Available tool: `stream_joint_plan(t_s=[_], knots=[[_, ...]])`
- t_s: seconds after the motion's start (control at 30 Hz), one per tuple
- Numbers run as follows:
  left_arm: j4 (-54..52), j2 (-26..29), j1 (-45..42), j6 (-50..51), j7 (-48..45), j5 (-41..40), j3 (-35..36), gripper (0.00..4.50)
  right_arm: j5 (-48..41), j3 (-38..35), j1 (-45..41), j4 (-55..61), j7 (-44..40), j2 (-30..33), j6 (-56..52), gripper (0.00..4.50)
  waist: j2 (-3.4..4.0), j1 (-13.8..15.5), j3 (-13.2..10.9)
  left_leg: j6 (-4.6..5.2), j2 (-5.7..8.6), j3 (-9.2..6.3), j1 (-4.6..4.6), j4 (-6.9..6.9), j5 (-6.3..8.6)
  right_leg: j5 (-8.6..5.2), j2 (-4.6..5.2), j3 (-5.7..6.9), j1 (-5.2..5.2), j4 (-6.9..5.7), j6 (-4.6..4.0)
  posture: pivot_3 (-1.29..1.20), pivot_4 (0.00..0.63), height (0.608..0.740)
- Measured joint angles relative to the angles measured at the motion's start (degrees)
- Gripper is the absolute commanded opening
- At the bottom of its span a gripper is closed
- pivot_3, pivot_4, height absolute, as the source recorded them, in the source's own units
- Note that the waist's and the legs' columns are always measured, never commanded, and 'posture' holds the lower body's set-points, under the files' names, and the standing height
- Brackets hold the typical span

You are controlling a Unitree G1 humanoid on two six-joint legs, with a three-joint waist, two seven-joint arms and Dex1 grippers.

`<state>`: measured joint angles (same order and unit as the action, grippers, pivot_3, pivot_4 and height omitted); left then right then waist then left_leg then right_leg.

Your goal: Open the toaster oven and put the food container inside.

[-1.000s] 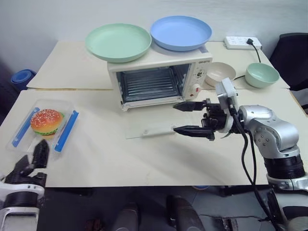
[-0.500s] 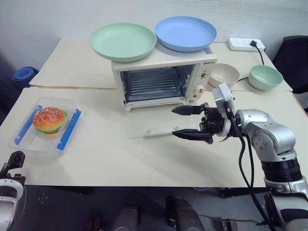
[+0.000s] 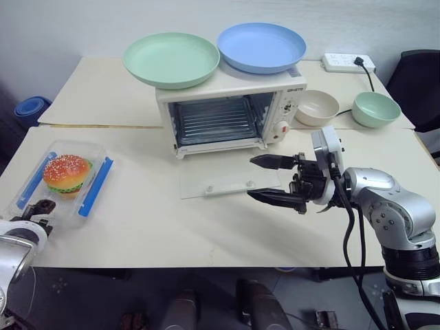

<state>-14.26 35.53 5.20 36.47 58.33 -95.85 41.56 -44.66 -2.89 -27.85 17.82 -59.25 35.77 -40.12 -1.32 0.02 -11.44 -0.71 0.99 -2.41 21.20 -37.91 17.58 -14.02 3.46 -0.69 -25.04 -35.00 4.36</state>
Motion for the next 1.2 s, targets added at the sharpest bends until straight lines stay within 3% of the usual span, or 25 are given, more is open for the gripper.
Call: stream_joint_plan(t_s=[0.23, 0.37, 0.53, 0.67, 0.83, 1.0, 1.2], knots=[[4.3, 3.6, -3.3, 0.9, 3.9, -0.7, 0.0, 1.15, -0.8, -0.1, 0.0, 0.1, 1.2, 0.1, 0.0, 4.5, 0.0, -0.1, 0.0, -0.02, 0.01, 0.02, -0.02, 0.01, 0.0, 0.0, 0.0, 0.01, 0.0, 0.0, -0.01, 0.0, 0.15, 0.74], [7.2, 6.3, -4.7, 3.3, 2.7, -0.7, -0.3, 0.2, -1.2, -0.2, 0.0, 0.2, 1.2, 0.7, -0.1, 4.5, 0.0, -0.1, 0.0, -0.04, 0.01, 0.01, -0.02, 0.02, -0.01, -0.01, -0.01, 0.06, 0.0, 0.0, -0.02, 0.0, 0.15, 0.74], [12.5, 13.8, -5.3, 10.1, -4.8, 1.0, -2.6, 0.13, -2.6, -1.7, 0.0, 0.2, 1.4, 2.3, -1.7, 4.5, 0.0, -0.1, 0.0, -0.05, 0.01, -0.02, -0.02, 0.06, -0.02, -0.03, -0.02, 0.2, -0.01, 0.01, -0.07, 0.0, 0.15, 0.74], [17.0, 21.5, -7.8, 17.6, -18.8, 5.4, -6.0, 0.13, -3.9, -2.8, 0.4, 0.4, 2.2, 3.5, -3.6, 4.5, 0.0, -0.1, 0.0, -0.05, 0.04, 0.02, 0.01, 0.17, -0.02, -0.09, 0.01, 0.29, -0.07, 0.09, -0.16, 0.0, 0.15, 0.74], [17.2, 26.8, -13.0, 24.2, -34.3, 8.9, -9.1, 0.13, -3.0, -3.2, 2.7, 1.3, 3.0, 3.9, -2.4, 4.5, 0.0, -0.1, 0.0, -0.06, 0.07, 0.05, 0.07, 0.58, -0.04, -0.07, 0.08, 0.2, -0.24, 0.28, -0.13, 0.0, 0.15, 0.74], [14.8, 27.2, -20.7, 29.6, -41.4, 10.6, -15.7, 0.13, -2.5, -4.5, 5.9, 2.4, 3.9, 4.2, -2.2, 4.5, 0.0, 0.0, 0.0, -0.18, 0.02, -0.07, 0.27, 0.81, -0.09, -0.08, 0.05, 0.11, -0.47, 0.38, -0.14, 0.0, 0.15, 0.74], [14.2, 15.6, -36.4, 33.5, -34.9, 11.5, -27.0, 0.13, -2.5, -8.2, 9.5, 3.9, 4.6, 6.1, -1.8, 4.5, 0.02, 0.6, -0.1, -0.17, 0.14, -0.09, 0.29, 0.66, -0.16, 0.02, 0.08, 0.12, -0.42, 0.28, 0.03, 0.0, 0.15, 0.74]])
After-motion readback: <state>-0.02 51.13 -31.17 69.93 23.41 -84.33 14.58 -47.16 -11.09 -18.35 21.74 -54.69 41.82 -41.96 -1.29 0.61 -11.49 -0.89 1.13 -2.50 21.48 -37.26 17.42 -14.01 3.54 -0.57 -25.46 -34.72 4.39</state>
